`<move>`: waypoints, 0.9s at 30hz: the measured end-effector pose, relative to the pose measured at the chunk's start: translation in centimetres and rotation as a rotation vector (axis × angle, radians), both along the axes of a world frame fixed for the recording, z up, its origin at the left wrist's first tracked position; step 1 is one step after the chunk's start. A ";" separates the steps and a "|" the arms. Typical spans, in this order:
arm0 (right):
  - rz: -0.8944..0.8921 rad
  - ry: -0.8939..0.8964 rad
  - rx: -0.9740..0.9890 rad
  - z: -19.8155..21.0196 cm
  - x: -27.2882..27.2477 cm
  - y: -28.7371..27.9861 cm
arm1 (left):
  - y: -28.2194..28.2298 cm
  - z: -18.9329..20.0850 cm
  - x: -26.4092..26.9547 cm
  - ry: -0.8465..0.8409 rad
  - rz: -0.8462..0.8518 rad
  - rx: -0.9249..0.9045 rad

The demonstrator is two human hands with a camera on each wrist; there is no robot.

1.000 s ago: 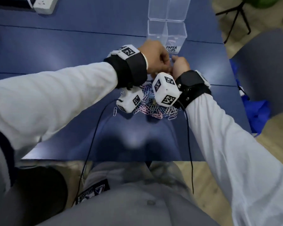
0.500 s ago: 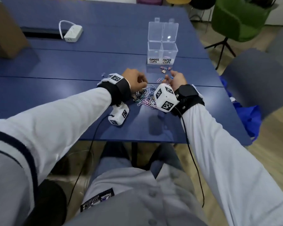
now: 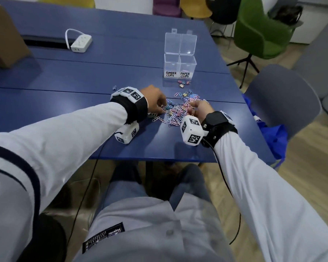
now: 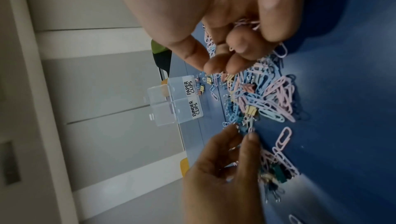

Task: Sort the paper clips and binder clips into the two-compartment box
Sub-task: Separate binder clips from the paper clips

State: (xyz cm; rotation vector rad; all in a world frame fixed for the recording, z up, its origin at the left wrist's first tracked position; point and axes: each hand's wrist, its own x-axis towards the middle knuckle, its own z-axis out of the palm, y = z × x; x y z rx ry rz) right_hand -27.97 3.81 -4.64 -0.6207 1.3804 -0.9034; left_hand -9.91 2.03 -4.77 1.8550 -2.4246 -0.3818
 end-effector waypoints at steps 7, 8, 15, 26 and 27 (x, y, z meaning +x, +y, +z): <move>0.065 -0.096 0.056 0.4 0.8 -1.0 | -1.3 -0.2 0.8 -0.010 0.013 -0.031; 0.078 -0.133 0.082 0.5 0.9 -1.3 | -1.6 -0.2 0.8 -0.011 0.010 -0.023; 0.136 -0.194 0.137 0.6 1.0 -2.5 | -2.7 1.9 1.5 0.083 -0.002 -0.011; 0.113 -0.420 0.155 -0.1 0.9 -3.0 | -2.5 2.9 -0.9 0.329 -0.052 -0.118; 0.091 -0.421 0.152 -0.2 0.4 -3.0 | -2.5 2.8 -0.4 0.315 -0.034 -0.152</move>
